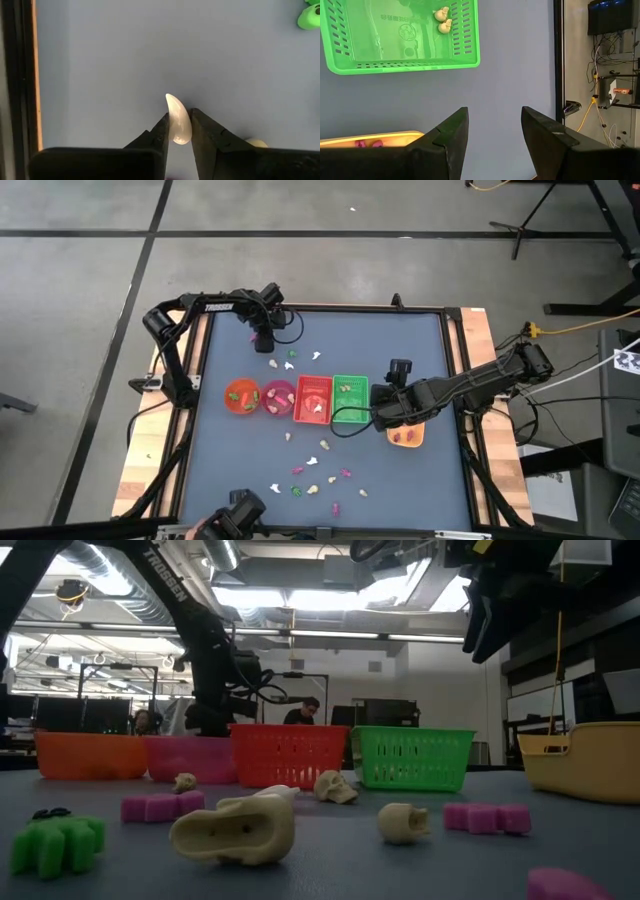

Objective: Sort Halloween decoration
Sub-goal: Put the white ghost toy into the red bin

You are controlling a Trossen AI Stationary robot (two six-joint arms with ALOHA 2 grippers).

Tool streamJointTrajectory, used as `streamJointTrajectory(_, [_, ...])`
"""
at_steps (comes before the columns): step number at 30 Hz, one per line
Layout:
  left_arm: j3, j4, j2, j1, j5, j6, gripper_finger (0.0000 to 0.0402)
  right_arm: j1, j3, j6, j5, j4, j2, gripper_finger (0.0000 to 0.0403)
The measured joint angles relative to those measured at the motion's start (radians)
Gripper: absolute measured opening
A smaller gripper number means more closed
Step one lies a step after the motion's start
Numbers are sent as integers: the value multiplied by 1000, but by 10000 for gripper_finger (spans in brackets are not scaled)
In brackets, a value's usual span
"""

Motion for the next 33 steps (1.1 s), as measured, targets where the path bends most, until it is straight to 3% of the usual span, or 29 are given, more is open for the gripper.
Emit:
streamJointTrajectory(13, [0, -21, -39, -44, 0, -81, 46, 0, 0, 0, 0, 3, 0, 182])
streamJointTrajectory(27, [1, -21, -42, -227, 11, -127, 46, 0, 0, 0, 0, 27, 0, 182])
streamJointTrajectory(33, [2, -20, -43, -287, -29, -132, 46, 0, 0, 0, 0, 34, 0, 182])
